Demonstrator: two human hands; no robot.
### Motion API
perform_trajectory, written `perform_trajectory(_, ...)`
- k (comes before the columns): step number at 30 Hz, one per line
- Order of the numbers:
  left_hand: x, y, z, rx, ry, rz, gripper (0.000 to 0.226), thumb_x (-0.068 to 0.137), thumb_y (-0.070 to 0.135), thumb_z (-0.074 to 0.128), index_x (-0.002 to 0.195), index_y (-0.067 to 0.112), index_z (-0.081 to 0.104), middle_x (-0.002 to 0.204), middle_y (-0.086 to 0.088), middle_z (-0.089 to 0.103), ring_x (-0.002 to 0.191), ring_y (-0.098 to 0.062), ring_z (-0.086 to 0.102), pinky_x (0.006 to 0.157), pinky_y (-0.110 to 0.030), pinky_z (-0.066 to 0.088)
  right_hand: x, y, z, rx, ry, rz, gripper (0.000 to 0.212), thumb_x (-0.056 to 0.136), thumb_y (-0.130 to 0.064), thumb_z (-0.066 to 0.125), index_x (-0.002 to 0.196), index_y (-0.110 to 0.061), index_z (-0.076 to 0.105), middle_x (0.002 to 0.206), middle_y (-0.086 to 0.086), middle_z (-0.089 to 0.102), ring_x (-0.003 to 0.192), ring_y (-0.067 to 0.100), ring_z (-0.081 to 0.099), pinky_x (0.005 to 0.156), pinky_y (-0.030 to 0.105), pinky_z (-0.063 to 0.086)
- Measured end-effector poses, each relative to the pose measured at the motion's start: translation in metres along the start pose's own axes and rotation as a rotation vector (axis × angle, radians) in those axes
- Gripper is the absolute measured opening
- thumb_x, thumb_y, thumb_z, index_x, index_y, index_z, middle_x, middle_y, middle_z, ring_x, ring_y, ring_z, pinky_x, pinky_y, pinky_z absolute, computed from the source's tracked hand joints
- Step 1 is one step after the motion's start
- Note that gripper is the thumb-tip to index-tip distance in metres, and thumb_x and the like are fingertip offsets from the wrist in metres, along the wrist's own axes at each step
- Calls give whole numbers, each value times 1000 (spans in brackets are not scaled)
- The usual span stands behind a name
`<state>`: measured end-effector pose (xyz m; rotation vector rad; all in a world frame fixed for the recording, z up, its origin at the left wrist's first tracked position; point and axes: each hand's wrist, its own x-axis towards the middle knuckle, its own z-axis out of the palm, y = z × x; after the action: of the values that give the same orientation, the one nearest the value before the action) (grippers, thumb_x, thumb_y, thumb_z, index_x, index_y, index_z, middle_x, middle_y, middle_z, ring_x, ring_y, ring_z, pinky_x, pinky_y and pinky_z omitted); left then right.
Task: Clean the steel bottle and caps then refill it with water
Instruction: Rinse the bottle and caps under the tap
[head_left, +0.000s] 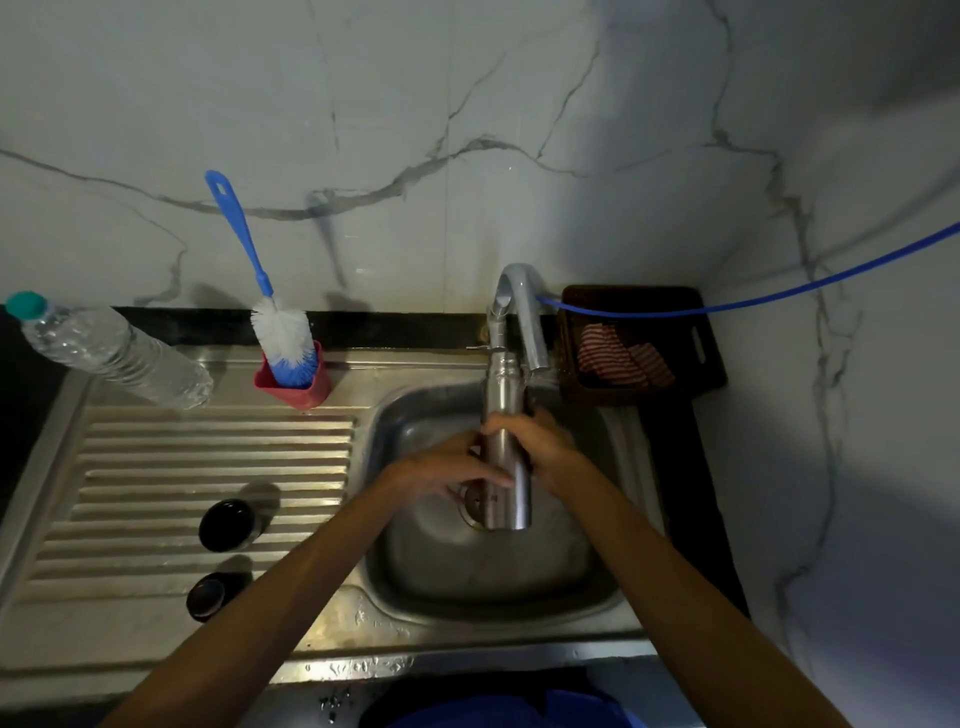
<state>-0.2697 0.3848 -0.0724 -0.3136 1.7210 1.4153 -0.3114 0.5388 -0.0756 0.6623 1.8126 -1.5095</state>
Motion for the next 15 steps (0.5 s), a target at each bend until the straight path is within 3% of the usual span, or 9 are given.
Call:
perform_trajectory(2,9,-12,11,28,67,89,64,84,23,87,137,29,50,121,14,63,116,-11,63,87,-20,54,0,1,4,-172,-8,-79,67,71,-21,85,128,-29,50,113,1,65,101,23,65,91,44,55)
perform_trajectory(4,23,-25,26,39,179,169,80,77,31,92,143,26,47,127,14,64,125,-15,63,93,-22,51,1,1,4,-217,15,-111,68,70,-29,88,129,-29,53,116,0,66,103,22,64,92,44,55)
perform_trajectory(6,30,-34,37,35,268,172,94,71,34,94,148,25,40,131,10,63,122,-17,63,88,-23,50,2,0,-1,-146,32,-104,50,73,-42,86,114,-26,63,108,1,71,97,20,67,88,39,56)
perform_trajectory(9,32,-40,40,136,378,207,84,70,29,92,139,25,44,124,2,65,106,-17,65,80,-27,52,4,1,-11,-19,38,-140,45,70,-47,87,105,-25,69,103,2,75,96,21,72,94,43,57)
perform_trajectory(12,28,-43,36,258,414,265,86,69,36,90,141,29,44,123,6,65,103,-15,65,87,-31,54,9,7,-9,70,145,-145,56,65,-46,90,111,-26,68,108,3,74,95,21,72,91,42,59)
perform_trajectory(15,23,-48,43,240,493,315,90,75,37,89,146,31,34,116,15,58,100,-9,63,82,-20,50,8,4,-1,192,256,-43,81,59,-63,85,125,-23,59,116,10,69,99,27,69,94,47,57)
